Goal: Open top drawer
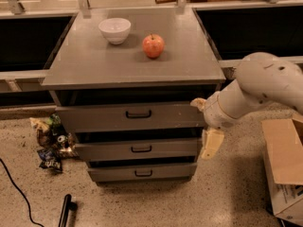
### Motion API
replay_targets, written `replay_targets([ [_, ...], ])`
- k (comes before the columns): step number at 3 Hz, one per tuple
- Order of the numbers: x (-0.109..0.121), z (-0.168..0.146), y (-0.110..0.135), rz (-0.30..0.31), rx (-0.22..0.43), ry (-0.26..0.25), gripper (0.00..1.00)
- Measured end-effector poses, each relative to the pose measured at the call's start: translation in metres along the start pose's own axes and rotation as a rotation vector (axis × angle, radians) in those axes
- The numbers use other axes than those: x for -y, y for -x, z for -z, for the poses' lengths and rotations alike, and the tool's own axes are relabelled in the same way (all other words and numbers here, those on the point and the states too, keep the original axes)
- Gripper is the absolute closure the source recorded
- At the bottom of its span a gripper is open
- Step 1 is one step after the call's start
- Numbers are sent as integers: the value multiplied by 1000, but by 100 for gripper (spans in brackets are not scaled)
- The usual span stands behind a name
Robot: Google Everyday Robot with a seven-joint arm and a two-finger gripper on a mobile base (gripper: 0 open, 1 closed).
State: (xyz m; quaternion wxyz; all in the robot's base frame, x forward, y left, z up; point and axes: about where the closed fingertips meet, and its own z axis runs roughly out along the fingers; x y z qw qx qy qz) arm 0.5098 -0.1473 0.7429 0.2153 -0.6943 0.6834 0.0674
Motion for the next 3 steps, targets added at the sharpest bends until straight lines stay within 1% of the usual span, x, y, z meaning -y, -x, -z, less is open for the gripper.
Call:
replay_targets([
  [1,27,-41,-10,24,-5,4,0],
  [2,58,-69,-19,23,-2,-13,0],
  [3,84,-90,-24,25,-18,-28,0],
])
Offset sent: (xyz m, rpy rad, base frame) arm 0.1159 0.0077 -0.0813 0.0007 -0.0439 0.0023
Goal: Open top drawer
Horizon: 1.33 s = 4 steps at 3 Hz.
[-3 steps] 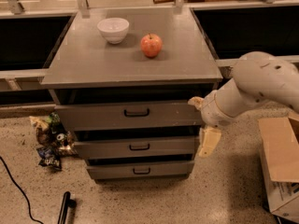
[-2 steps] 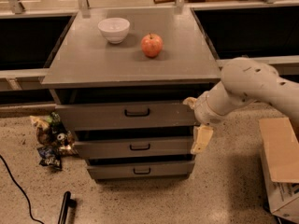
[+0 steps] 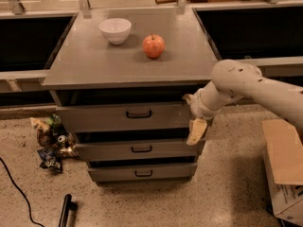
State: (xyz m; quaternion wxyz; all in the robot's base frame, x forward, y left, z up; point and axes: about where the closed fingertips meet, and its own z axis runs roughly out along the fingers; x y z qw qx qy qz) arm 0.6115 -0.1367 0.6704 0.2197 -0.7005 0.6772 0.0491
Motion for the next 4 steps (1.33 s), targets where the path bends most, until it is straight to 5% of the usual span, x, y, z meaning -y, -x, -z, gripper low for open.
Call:
replay_targets([
  [1,15,-15,-4,-6,-6,-7,0],
  [4,15,-23,-1,2,-11,11,66],
])
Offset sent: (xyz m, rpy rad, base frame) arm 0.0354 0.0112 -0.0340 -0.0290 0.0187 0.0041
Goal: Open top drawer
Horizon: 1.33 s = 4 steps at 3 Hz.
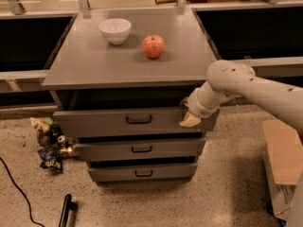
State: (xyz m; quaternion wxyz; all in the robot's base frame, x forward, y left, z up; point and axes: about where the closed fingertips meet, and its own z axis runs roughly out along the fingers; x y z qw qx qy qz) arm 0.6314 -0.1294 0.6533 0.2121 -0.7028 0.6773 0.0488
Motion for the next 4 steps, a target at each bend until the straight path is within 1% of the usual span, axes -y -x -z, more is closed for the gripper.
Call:
replay_targets([
  [1,1,1,1,0,0,0,89],
  [2,-2,4,2,2,2,3,100],
  [3,-2,4,2,2,2,3,81],
  [4,-2,4,2,2,2,3,58],
])
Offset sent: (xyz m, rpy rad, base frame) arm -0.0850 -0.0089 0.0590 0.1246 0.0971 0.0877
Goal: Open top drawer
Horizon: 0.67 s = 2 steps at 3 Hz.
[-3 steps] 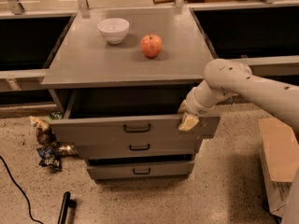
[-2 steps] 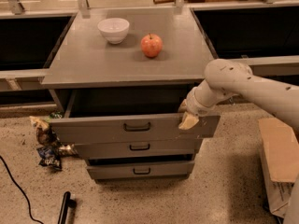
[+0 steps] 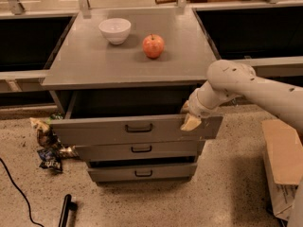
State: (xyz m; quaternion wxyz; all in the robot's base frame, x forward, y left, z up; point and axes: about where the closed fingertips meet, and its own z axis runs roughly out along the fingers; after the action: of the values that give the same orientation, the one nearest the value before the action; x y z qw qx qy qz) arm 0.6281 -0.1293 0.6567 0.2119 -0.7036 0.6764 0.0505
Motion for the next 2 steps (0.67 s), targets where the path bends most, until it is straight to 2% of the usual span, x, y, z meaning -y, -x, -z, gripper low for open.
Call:
replay_targets([
  [2,0,0,0,0,0,0,11],
])
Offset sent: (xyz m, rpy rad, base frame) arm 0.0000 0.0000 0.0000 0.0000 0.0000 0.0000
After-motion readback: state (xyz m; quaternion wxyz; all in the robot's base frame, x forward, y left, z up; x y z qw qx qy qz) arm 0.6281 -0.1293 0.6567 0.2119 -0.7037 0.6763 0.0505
